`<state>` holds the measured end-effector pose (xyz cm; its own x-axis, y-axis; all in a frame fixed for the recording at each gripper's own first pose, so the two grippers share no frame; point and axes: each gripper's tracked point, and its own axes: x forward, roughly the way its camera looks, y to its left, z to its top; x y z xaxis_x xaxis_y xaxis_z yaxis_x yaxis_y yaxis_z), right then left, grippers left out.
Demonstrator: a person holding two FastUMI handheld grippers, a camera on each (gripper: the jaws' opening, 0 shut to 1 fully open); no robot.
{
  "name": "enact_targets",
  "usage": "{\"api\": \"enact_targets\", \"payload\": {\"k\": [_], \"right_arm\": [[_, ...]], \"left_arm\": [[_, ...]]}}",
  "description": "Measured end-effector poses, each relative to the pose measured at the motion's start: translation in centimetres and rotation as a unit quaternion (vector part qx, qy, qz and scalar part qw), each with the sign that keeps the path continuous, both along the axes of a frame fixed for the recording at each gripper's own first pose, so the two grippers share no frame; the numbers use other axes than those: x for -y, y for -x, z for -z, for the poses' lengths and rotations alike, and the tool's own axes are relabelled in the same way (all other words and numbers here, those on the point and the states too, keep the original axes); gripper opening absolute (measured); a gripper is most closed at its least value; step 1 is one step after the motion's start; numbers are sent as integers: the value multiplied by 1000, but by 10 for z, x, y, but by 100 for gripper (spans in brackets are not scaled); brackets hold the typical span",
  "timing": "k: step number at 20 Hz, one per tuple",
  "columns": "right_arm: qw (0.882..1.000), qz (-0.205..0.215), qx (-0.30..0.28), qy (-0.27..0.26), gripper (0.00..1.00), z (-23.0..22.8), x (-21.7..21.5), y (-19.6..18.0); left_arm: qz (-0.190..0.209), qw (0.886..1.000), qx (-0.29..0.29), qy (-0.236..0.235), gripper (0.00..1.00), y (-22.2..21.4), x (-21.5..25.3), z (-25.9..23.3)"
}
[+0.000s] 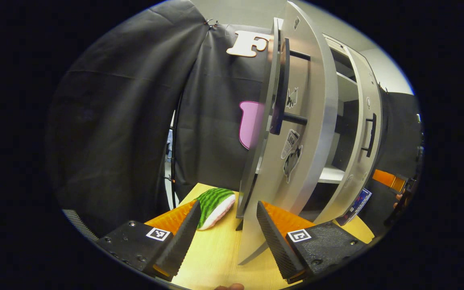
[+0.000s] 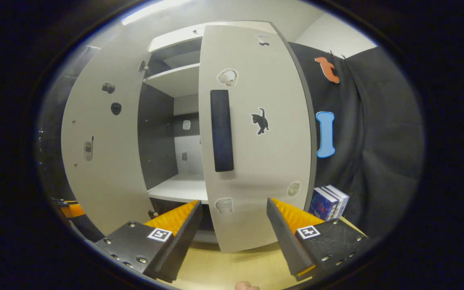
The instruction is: Grasp the bottle in the cabinet with the left hand and place it on the coaster, then close the right door with the right hand and the left door with the left hand.
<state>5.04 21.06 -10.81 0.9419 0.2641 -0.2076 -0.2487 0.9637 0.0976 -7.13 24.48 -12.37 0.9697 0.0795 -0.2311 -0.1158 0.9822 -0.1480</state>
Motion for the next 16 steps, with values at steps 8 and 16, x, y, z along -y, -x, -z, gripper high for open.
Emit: {"api": "enact_targets", "payload": {"k": [8, 16], "right_arm": [[1000, 4, -2, 6, 97, 1, 14, -2], [1000, 7, -2, 13, 97, 0, 34, -5]], "left_arm": [[1, 999, -1, 34, 90, -4, 3, 3], [1, 998, -2, 59, 90, -4, 22, 8]]}}
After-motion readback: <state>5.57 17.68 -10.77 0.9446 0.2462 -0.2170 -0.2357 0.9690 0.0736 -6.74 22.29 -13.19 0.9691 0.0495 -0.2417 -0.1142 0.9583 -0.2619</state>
